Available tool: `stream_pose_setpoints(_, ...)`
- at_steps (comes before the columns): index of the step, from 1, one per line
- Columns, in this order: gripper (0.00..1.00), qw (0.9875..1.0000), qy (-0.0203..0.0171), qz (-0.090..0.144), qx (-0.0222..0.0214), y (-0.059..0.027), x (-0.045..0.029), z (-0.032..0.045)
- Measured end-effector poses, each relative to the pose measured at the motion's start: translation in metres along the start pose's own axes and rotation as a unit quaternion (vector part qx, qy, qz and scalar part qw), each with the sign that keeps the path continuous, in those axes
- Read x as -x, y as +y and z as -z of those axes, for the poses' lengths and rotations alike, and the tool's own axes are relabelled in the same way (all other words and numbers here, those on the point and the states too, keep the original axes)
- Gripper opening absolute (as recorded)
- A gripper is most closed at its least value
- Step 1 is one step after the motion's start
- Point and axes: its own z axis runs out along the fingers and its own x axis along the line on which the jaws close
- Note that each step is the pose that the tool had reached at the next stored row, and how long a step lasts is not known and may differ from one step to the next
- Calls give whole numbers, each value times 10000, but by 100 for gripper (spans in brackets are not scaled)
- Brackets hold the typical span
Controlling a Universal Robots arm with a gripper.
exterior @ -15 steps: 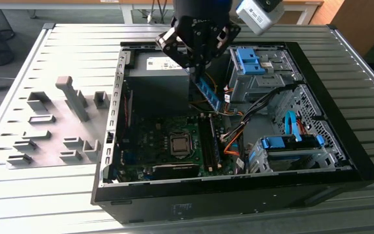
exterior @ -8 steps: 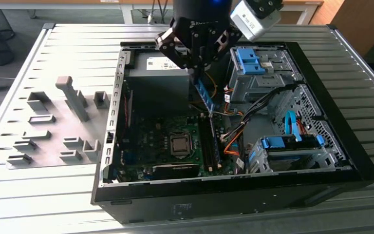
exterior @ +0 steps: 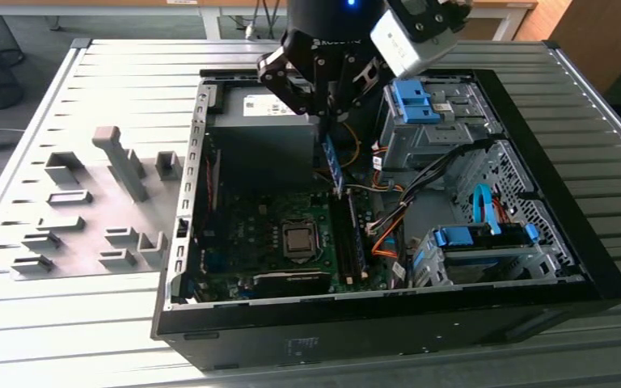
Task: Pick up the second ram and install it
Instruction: 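Insert the second ram into the second slot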
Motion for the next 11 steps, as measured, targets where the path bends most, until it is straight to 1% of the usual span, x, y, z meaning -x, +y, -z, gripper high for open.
stream_pose_setpoints(2,14,9998,6,-180,-2,0,0,-10)
stream_pose_setpoints(3,14,9997,8,-233,-3,0,1,-12)
stream_pose_setpoints(11,14,9996,10,-269,-3,0,1,-13)
